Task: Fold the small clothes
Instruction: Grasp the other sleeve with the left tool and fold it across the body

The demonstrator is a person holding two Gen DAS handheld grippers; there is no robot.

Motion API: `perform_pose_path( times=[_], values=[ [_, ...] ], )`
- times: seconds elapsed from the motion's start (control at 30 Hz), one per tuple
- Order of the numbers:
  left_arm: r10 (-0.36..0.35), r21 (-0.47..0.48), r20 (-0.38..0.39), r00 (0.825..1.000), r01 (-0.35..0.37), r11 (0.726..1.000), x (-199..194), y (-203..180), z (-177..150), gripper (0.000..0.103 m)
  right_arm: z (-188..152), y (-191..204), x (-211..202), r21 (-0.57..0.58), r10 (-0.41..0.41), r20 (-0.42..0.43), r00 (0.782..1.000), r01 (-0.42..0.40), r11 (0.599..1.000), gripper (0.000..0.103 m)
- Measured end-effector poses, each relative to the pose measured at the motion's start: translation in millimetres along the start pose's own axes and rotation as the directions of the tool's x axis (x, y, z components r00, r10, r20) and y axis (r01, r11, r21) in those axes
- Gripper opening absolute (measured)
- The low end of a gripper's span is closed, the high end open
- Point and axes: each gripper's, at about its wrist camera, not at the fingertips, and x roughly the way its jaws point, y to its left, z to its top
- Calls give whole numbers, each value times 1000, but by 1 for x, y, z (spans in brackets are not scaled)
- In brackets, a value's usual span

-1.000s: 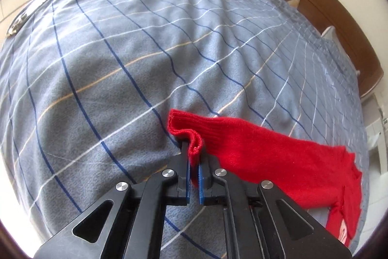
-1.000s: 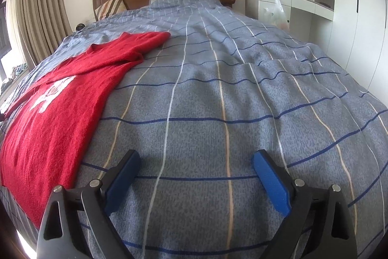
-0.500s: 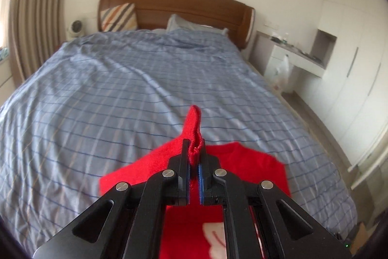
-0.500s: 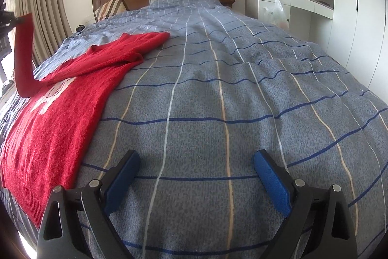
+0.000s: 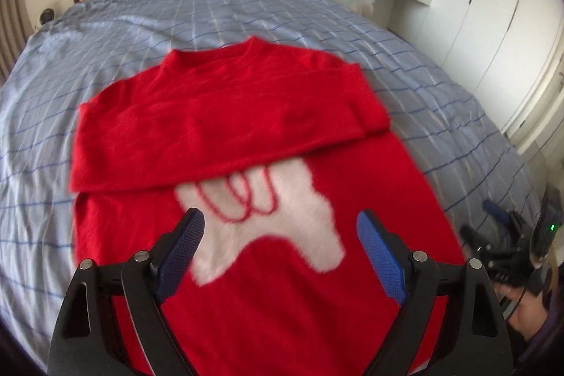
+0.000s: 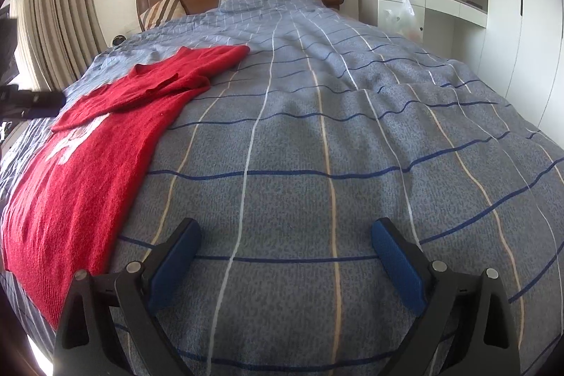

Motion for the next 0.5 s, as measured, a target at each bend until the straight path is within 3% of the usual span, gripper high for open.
perform_pose_path(
  times=[0.1,0.2,0.33,0.5],
  values=[
    [113,-96,-8,994,-114,989,-19,40,-37,93,0,3,2,-9,-10,0,1000,10,1000,100],
    [173,-211,-7,985,-171,962,-32,69,-69,94,0,4,4,-16,-18,3,1000,18,1000,101],
    [307,-220,3,952,-299,929,-32,71,-92,94,-2,7,4,-21,-27,15,1000,27,999,101],
    [325,-241,20,945,-311,919,-33,61,-95,94,-6,7,4,-24,-27,31,999,28,999,102]
  ],
)
